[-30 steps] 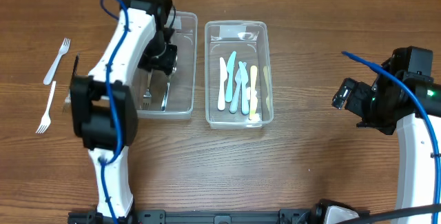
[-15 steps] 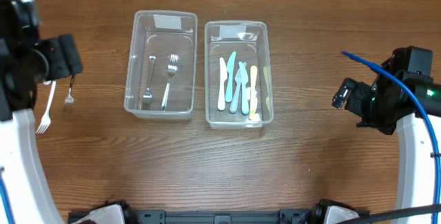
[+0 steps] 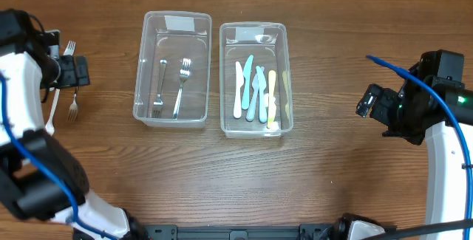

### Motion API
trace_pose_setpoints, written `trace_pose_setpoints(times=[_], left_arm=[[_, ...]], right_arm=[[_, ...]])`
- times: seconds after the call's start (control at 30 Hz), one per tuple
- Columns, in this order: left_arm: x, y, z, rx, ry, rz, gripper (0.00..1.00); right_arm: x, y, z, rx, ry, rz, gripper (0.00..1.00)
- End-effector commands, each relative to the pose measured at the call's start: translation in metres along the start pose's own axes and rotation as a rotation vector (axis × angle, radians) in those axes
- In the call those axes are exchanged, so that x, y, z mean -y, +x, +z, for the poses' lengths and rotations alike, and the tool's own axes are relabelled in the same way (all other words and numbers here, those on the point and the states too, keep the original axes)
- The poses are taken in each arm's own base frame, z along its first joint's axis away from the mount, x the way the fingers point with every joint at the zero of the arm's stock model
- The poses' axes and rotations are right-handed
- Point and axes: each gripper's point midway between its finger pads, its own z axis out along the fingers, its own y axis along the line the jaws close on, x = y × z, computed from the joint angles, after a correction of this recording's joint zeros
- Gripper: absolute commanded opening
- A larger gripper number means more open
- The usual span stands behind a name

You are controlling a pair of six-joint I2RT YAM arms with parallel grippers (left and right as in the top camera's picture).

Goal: Pack container
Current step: 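Grasp the third metal fork with the left gripper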

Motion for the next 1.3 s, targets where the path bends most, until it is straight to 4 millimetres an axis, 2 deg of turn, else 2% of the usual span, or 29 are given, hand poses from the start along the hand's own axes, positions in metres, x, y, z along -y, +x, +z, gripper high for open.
trace_pose_setpoints(times=[0.0,0.27,0.57,0.77,0.9,1.03,1.27], left_arm=[[0.017,0.002,0.035,-0.035,0.116,0.098,0.99],[0.018,0.011,0.094,-0.108,0.139,0.09,0.99],[0.017,0.023,0.121,-0.166,0.137,0.088,0.96],[0.019,0.03,0.123,-0.195,0.144,0.086,0.64],[0.019,0.032,0.123,-0.205,0.146,0.086,0.5],[0.02,0.036,0.122,-0.219,0.15,0.086,0.31],[0.02,0.035,0.122,-0.219,0.149,0.078,0.15]], right_arm=[[-0.003,-0.001,-0.005,0.019,-0.011,-0.01,1.0],[-0.003,-0.001,-0.005,0.018,-0.011,-0.01,1.0],[0.0,-0.002,-0.005,0.023,0.003,-0.009,1.0],[0.0,-0.002,-0.005,0.023,0.003,-0.009,1.0],[0.0,-0.002,-0.005,0.023,0.003,-0.009,1.0],[0.0,-0.002,-0.005,0.024,0.002,-0.01,1.0],[0.0,-0.002,-0.005,0.024,0.002,-0.01,1.0]])
